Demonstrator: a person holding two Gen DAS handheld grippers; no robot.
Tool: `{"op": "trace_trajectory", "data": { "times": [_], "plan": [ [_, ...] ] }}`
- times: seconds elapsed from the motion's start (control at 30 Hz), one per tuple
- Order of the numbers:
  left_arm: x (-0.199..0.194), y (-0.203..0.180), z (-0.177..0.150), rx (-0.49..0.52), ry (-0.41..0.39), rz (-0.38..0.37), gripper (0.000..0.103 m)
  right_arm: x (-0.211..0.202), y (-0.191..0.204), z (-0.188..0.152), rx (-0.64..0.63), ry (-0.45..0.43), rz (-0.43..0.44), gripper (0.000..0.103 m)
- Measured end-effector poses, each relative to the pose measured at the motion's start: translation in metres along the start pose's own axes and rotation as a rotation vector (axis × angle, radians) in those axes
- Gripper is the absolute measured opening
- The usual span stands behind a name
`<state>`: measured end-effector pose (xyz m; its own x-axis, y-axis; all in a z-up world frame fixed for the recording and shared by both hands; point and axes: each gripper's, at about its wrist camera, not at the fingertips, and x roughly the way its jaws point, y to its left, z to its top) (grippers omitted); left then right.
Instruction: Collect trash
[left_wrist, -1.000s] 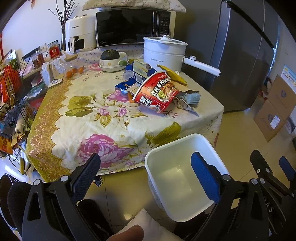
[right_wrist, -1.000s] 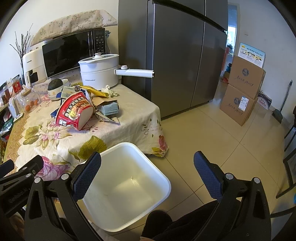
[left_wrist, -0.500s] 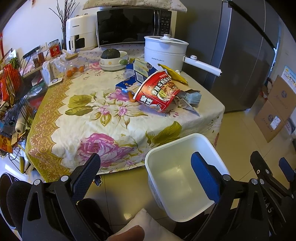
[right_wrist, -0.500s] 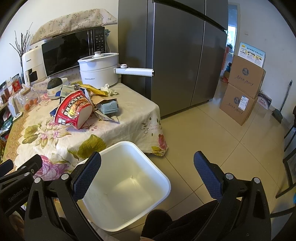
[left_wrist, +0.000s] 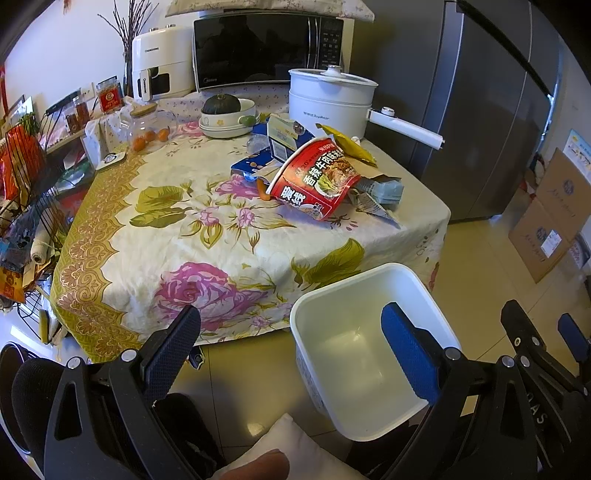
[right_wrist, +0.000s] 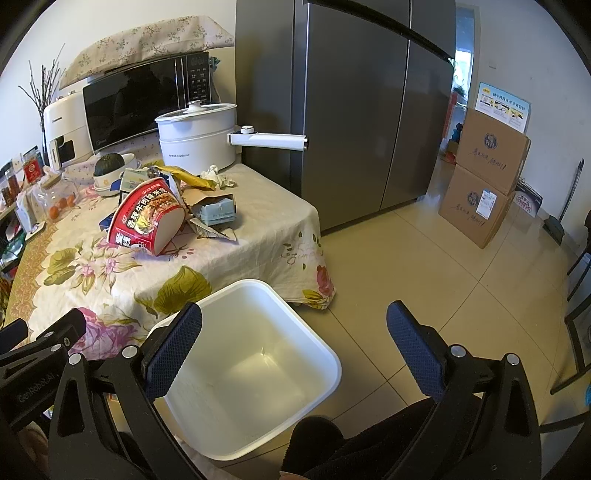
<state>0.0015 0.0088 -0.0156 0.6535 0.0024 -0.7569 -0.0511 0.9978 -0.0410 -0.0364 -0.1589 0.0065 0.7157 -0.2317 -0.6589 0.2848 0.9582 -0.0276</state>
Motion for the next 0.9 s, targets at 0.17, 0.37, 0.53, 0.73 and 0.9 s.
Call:
{"op": "trace_trajectory", "data": {
  "times": [0.17, 0.37, 0.53, 0.73, 0.9],
  "plan": [
    [0.0001, -0.0002, -0.0003, 0.0, -0.001, 0.0, 0.095, 0.0, 0.0, 0.0003, 0.0, 0.001, 0.0, 0.096],
    [0.0012, 0.0003, -0.0008, -0.001, 0.004, 0.001, 0.095, 0.0021, -0.0001, -0.0022, 0.0, 0.006, 0.0, 0.096],
    [0.0025, 0.0009, -0.0019, -0.003, 0.007, 0.002, 0.095, 0.0024, -0.0004, -0.0021, -0.001, 0.007, 0.0, 0.096],
    [0.0031, 0.0017, -0.0022, -0.004, 0.01, 0.004, 0.095, 0.0029, -0.0005, -0.0037, -0.003, 0.01, 0.0, 0.096],
    [0.004, 0.0025, -0.0022, -0.005, 0.014, 0.005, 0.095, 0.0036, -0.0001, -0.0039, -0.004, 0.012, 0.0, 0.096]
  ]
}}
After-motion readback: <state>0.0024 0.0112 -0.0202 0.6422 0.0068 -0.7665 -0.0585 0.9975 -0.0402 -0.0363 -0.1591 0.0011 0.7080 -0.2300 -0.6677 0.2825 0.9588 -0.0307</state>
